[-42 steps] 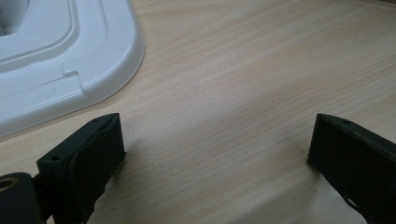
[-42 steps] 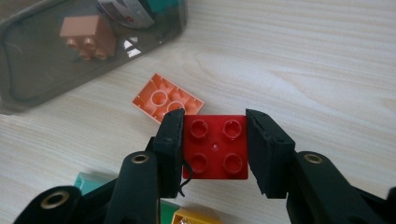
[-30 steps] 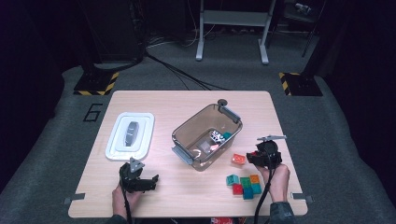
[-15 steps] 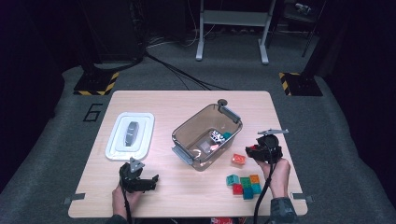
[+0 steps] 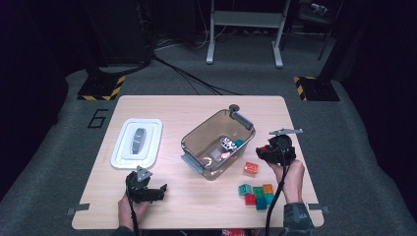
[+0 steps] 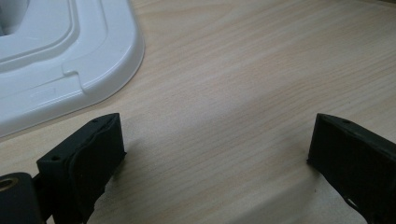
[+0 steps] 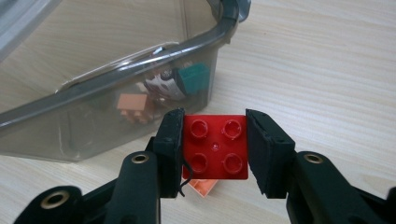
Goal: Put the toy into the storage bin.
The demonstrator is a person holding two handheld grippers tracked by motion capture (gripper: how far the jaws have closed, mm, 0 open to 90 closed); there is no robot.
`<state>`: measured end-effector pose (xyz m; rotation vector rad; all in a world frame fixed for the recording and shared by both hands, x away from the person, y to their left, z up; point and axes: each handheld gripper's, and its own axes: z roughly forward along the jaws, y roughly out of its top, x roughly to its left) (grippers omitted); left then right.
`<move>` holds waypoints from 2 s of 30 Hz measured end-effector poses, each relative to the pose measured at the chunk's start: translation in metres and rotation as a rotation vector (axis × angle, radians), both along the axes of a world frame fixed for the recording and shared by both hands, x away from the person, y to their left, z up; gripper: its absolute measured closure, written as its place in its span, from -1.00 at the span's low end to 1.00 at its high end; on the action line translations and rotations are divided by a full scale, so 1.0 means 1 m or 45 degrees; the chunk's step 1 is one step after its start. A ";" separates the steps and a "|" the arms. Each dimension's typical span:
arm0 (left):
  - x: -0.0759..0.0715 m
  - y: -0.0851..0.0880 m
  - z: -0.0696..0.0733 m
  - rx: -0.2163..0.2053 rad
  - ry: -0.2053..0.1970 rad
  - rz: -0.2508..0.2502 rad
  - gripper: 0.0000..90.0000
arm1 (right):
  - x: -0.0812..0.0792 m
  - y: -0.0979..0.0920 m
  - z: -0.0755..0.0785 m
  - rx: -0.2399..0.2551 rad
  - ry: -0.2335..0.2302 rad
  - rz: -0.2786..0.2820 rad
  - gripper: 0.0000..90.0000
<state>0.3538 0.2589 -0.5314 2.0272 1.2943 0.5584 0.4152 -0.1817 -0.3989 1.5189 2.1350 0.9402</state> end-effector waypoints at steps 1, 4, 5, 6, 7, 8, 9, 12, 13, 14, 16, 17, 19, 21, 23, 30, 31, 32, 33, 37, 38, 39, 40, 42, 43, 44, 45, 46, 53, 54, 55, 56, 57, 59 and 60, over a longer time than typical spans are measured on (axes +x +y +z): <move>0.000 0.000 0.000 0.000 0.000 0.000 -0.92 | 0.000 0.000 0.000 0.000 0.000 0.000 0.31; 0.000 0.000 0.000 0.000 0.000 0.000 -0.92 | 0.002 0.003 0.006 -0.006 -0.009 0.007 0.31; 0.000 0.000 0.000 0.000 0.000 0.000 -0.92 | 0.002 0.003 0.006 -0.006 -0.009 0.007 0.31; 0.000 0.000 0.000 0.000 0.000 0.000 -0.92 | 0.003 0.004 0.009 -0.007 -0.022 0.017 0.31; 0.000 0.000 0.000 0.000 0.000 0.000 -0.92 | 0.003 0.004 0.009 -0.007 -0.022 0.017 0.31; 0.000 0.000 0.000 0.000 0.001 0.000 -0.92 | 0.003 0.007 0.013 -0.006 -0.023 0.018 0.31; 0.000 0.000 0.000 0.000 0.001 0.000 -0.92 | 0.003 0.007 0.013 -0.006 -0.023 0.018 0.31; 0.000 0.000 0.000 0.000 -0.001 -0.001 -0.92 | 0.006 0.013 0.021 -0.020 -0.041 0.035 0.31; 0.000 0.000 0.000 0.000 0.000 0.000 -0.92 | 0.006 0.013 0.021 -0.020 -0.041 0.035 0.31; 0.000 0.000 0.000 0.000 -0.001 -0.001 -0.92 | 0.008 0.017 0.024 -0.029 -0.047 0.052 0.31; 0.000 0.000 0.000 0.000 0.000 -0.001 -0.92 | 0.009 0.022 0.028 -0.035 -0.049 0.058 0.31; 0.000 0.000 0.000 0.000 0.000 -0.001 -0.92 | 0.009 0.022 0.028 -0.035 -0.049 0.058 0.31; 0.000 0.000 0.000 -0.001 0.000 0.000 -0.92 | 0.011 0.026 0.031 -0.041 -0.062 0.076 0.31; 0.000 0.000 0.000 0.000 0.000 0.000 -0.92 | 0.013 0.033 0.036 -0.044 -0.068 0.089 0.31; 0.000 0.000 0.000 -0.001 0.000 0.000 -0.92 | 0.015 0.035 0.037 -0.050 -0.077 0.101 0.31; 0.000 0.000 0.000 0.000 0.000 0.000 -0.92 | 0.023 0.050 0.042 -0.067 -0.083 0.145 0.31; 0.000 0.000 0.000 -0.001 0.000 0.000 -0.92 | 0.024 0.052 0.043 -0.069 -0.082 0.151 0.31; 0.000 0.000 0.000 0.000 -0.001 0.000 -0.92 | 0.025 0.053 0.043 -0.072 -0.084 0.157 0.31; 0.000 0.000 0.000 -0.001 0.000 0.001 -0.92 | 0.026 0.055 0.043 -0.077 -0.084 0.165 0.31; 0.000 0.000 0.000 0.000 0.000 0.000 -0.92 | 0.032 0.062 0.041 -0.089 -0.075 0.188 0.31; 0.000 0.000 0.000 -0.001 0.000 0.000 -0.92 | 0.033 0.064 0.040 -0.094 -0.072 0.196 0.31; 0.000 0.000 0.000 -0.001 0.000 0.000 -0.92 | 0.034 0.066 0.039 -0.094 -0.065 0.197 0.31; 0.000 0.000 0.000 -0.001 0.000 0.000 -0.92 | 0.035 0.067 0.039 -0.096 -0.062 0.201 0.31; 0.000 0.000 0.000 0.001 -0.001 -0.001 -0.92 | 0.037 0.070 0.037 -0.099 -0.057 0.209 0.31; 0.000 0.000 0.000 -0.001 -0.001 0.001 -0.92 | 0.038 0.072 0.036 -0.099 -0.056 0.217 0.31; 0.000 0.000 0.000 -0.002 -0.001 0.001 -0.92 | 0.038 0.075 0.034 -0.098 -0.045 0.224 0.31; 0.000 0.000 0.000 -0.002 -0.001 0.001 -0.92 | 0.038 0.075 0.034 -0.098 -0.045 0.224 0.31; 0.000 0.000 0.000 -0.002 0.000 0.001 -0.92 | 0.039 0.078 0.031 -0.098 -0.035 0.240 0.31; 0.000 0.000 0.000 -0.001 0.000 0.000 -0.92 | 0.034 0.093 0.022 -0.128 0.015 0.314 0.31; 0.000 0.000 0.000 0.000 0.000 0.000 -0.92 | 0.033 0.094 0.021 -0.134 0.015 0.322 0.31; 0.000 0.000 0.000 0.000 0.000 0.000 -0.92 | 0.033 0.096 0.020 -0.141 0.014 0.331 0.31; 0.000 0.000 0.000 -0.001 0.000 0.000 -0.92 | 0.032 0.097 0.020 -0.145 0.030 0.338 0.31; 0.000 0.000 0.000 0.000 0.000 0.000 -0.92 | 0.032 0.098 0.020 -0.148 0.032 0.346 0.31; 0.000 0.000 0.000 0.000 0.000 0.000 -0.92 | 0.031 0.099 0.019 -0.148 0.045 0.348 0.31; 0.000 0.000 0.000 -0.001 0.000 0.001 -0.92 | 0.031 0.099 0.018 -0.148 0.047 0.352 0.31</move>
